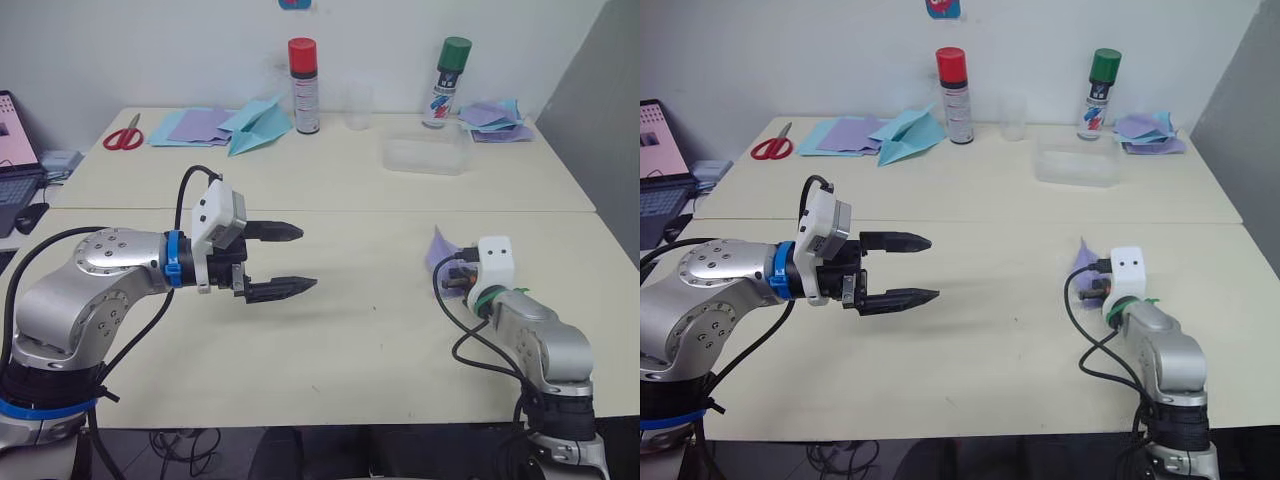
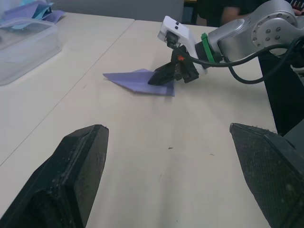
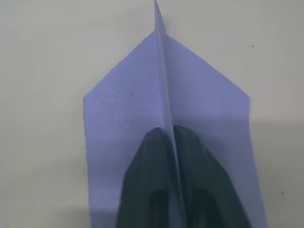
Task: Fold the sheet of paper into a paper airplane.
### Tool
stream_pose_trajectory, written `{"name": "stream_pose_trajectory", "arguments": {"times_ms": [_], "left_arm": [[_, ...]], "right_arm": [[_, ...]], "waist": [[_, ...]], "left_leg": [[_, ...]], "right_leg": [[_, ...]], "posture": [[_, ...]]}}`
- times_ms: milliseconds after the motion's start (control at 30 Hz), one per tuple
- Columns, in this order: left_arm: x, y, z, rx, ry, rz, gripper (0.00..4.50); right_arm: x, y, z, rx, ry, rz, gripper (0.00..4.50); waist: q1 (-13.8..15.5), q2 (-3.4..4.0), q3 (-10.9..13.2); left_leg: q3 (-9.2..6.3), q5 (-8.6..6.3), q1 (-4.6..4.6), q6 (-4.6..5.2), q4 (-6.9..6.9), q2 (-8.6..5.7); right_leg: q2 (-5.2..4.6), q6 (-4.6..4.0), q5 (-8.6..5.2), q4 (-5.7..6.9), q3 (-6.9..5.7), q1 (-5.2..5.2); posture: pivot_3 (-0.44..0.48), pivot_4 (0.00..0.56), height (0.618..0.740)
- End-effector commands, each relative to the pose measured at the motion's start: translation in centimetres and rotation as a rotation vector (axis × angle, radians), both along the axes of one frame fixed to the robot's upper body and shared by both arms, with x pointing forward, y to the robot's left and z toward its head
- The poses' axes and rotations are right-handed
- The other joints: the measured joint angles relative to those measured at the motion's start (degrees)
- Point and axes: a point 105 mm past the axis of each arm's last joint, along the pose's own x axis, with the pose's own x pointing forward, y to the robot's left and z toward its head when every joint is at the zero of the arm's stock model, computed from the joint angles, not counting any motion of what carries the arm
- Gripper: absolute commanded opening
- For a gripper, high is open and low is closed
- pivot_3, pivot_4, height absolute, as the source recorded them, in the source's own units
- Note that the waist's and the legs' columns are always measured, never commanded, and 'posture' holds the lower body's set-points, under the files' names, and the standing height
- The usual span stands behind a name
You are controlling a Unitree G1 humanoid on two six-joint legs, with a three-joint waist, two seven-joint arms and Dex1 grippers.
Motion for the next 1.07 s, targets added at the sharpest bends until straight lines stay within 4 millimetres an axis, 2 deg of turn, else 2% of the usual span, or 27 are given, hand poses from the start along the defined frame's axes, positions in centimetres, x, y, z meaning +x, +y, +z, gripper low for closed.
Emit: {"name": "stream_pose_trajectory", "arguments": {"times_ms": [33,167,267,333,433,500,533,667,767,900,1067], "left_arm": [[-0.1,0.1,1.0,0.001,-0.050,-0.006,4.50],[0.1,0.4,0.8,-0.002,-0.042,0.006,4.50],[0.4,1.5,0.5,0.004,-0.030,0.050,4.50],[0.8,2.9,0.2,0.018,-0.021,0.104,4.50],[1.1,5.3,-0.4,0.036,-0.007,0.198,4.50],[1.2,7.3,-1.0,0.062,-0.002,0.280,4.50],[1.2,8.1,-1.1,0.075,-0.009,0.308,4.50],[0.8,12.0,-1.1,0.099,-0.015,0.476,4.50],[-0.3,14.8,-0.6,0.100,-0.042,0.603,4.50],[-1.2,15.3,-0.6,0.100,-0.049,0.643,4.50],[-1.0,15.0,-1.0,0.128,-0.072,0.629,4.50]], "right_arm": [[0.3,-0.1,2.5,-0.010,-0.102,0.019,1.73],[0.3,0.4,5.2,-0.022,-0.178,0.092,3.21],[0.0,1.2,8.0,0.005,-0.247,0.216,4.37],[-0.5,1.7,9.4,0.007,-0.261,0.362,4.44],[-2.2,1.9,10.1,-0.019,-0.213,0.651,4.44],[-4.0,0.7,10.2,-0.077,-0.163,0.867,4.44],[-4.5,-0.3,10.2,-0.104,-0.142,0.920,4.44],[-5.3,-5.0,10.2,-0.177,-0.019,0.964,4.44],[-4.8,-7.6,11.9,-0.176,-0.024,0.884,4.44],[-3.9,-8.5,12.8,-0.195,-0.088,0.835,4.44],[-3.1,-7.6,12.5,-0.186,-0.119,0.858,4.44]], "waist": [[0.01,0.00,0.00],[0.01,0.00,0.00],[-0.05,0.00,0.00],[-0.06,0.02,0.02],[0.05,0.03,0.02],[0.18,0.07,0.06],[0.23,0.07,0.06],[0.16,0.03,0.10],[-0.12,0.04,0.10],[-0.20,0.06,0.11],[0.00,0.08,0.12]], "left_leg": [[0.00,0.00,0.00,0.00,0.00,-0.01],[0.01,0.00,-0.01,0.00,0.00,-0.02],[0.00,0.00,0.00,0.00,0.00,-0.01],[0.00,0.00,0.01,0.00,-0.01,0.00],[0.00,0.00,-0.01,0.01,-0.02,0.02],[0.01,-0.01,-0.01,0.02,-0.02,0.01],[0.02,-0.01,-0.01,0.02,-0.03,0.00],[0.03,-0.01,0.01,0.03,0.02,0.02],[0.03,-0.01,0.05,0.03,0.03,0.08],[0.02,-0.01,0.12,0.03,0.02,0.10],[0.06,-0.01,0.12,0.02,0.03,0.08]], "right_leg": [[0.00,0.00,0.00,0.00,-0.01,0.00],[0.01,0.00,0.00,0.00,0.00,0.00],[0.02,0.00,0.00,0.01,0.01,0.00],[0.03,0.00,0.00,0.01,-0.01,0.00],[0.02,-0.01,-0.01,-0.07,-0.07,0.00],[0.01,-0.02,-0.02,-0.13,-0.09,0.01],[0.00,-0.03,-0.02,-0.13,-0.09,0.02],[-0.16,-0.04,-0.02,-0.13,-0.05,0.04],[-0.22,-0.05,-0.02,-0.09,-0.04,0.03],[-0.20,-0.10,0.01,-0.03,-0.03,0.03],[-0.22,-0.13,0.03,0.01,-0.06,0.05]], "posture": [[0.000,0.150,0.740],[0.000,0.150,0.740],[0.000,0.150,0.740],[0.000,0.150,0.740],[0.000,0.150,0.740],[0.000,0.150,0.740],[0.000,0.150,0.740],[0.000,0.150,0.740],[0.000,0.150,0.740],[0.000,0.150,0.740],[0.000,0.150,0.740]]}}
